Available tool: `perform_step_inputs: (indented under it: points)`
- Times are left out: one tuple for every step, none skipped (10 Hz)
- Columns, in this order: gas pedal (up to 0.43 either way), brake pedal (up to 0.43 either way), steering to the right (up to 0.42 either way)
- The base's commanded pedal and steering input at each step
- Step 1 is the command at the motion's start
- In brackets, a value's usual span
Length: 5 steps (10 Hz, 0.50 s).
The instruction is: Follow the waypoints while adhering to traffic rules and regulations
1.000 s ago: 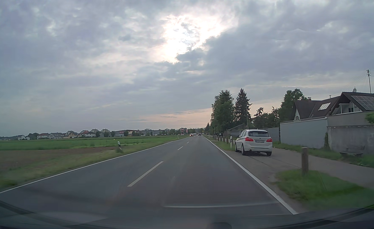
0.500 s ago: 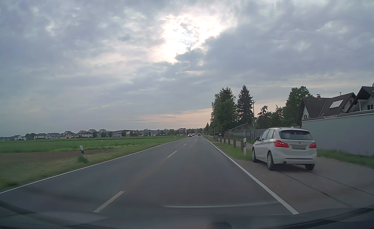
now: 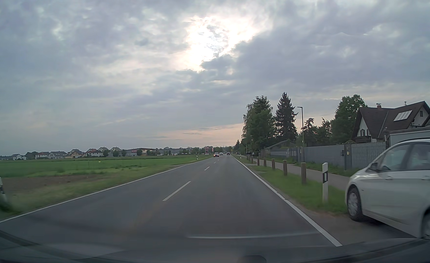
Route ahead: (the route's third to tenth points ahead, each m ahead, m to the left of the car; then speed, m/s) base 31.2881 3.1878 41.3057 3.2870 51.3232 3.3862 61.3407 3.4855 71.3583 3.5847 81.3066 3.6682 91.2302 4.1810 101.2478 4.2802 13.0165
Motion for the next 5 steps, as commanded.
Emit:
perform_step_inputs:
  points:
    - [0.157, 0.0, 0.001]
    - [0.157, 0.0, 0.0]
    - [0.157, 0.0, -0.001]
    - [0.157, 0.0, -0.001]
    - [0.157, 0.0, -0.001]
